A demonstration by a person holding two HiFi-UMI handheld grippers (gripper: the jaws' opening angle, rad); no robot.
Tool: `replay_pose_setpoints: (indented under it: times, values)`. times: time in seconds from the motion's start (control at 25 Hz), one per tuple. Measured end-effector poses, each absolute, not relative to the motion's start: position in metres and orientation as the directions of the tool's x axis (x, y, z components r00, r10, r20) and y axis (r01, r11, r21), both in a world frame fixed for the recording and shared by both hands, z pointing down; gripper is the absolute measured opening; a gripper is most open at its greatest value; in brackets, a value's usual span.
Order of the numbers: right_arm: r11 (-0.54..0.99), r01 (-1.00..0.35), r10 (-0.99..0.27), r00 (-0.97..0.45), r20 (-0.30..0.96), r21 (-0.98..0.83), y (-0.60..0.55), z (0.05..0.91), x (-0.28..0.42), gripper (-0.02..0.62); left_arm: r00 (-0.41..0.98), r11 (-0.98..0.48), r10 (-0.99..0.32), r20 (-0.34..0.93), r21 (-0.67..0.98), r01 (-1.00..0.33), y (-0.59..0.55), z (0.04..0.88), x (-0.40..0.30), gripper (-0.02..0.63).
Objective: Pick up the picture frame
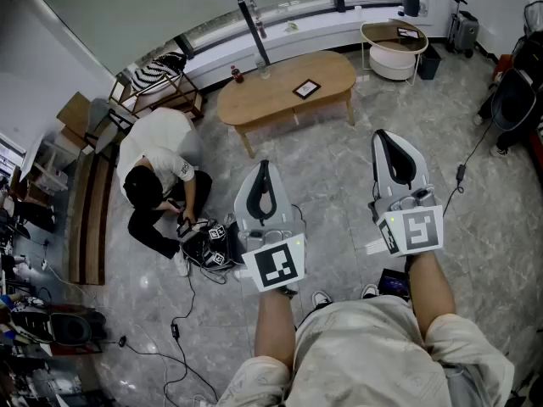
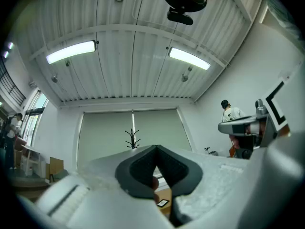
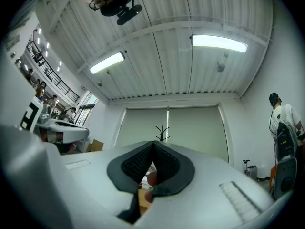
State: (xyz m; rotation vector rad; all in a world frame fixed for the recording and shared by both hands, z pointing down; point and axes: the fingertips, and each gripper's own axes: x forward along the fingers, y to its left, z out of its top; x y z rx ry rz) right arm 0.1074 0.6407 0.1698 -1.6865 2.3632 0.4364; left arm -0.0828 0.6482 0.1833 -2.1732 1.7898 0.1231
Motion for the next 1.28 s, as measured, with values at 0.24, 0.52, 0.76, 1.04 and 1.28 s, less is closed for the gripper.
replay_pose_setpoints:
  times: [0.24, 0.52, 0.76, 1.04, 1.28]
  values:
    - [0.294, -0.947, -0.886, -0.321, -0.333, 0.132, 0.638, 0.171, 0.099, 0.002, 0.21, -0.162, -0.937, -0.281, -0.183, -0.97, 0.645, 0.183, -0.092, 0.003]
    - [0.283, -0.948, -0.891, -0.316, -0.325, 0.145, 0.636, 0.169, 0.081, 0.001, 0.213, -0.167, -0.934, -0.287, -0.176, -0.97, 0.643, 0.181, -0.109, 0.003]
    - [0.274, -0.952, -0.898, -0.305, -0.319, 0.138, 0.633, 0.17, 0.056, 0.002, 0.223, -0.183, -0.932, -0.286, -0.161, -0.97, 0.64, 0.182, -0.133, 0.002]
    - [0.247, -0.96, -0.908, -0.276, -0.316, 0.129, 0.638, 0.171, 0.028, 0.002, 0.247, -0.213, -0.924, -0.29, -0.144, -0.966, 0.641, 0.183, -0.161, 0.003]
    - [0.238, -0.96, -0.916, -0.273, -0.295, 0.148, 0.64, 0.178, 0.003, 0.002, 0.267, -0.237, -0.922, -0.282, -0.137, -0.962, 0.641, 0.189, -0.181, 0.003]
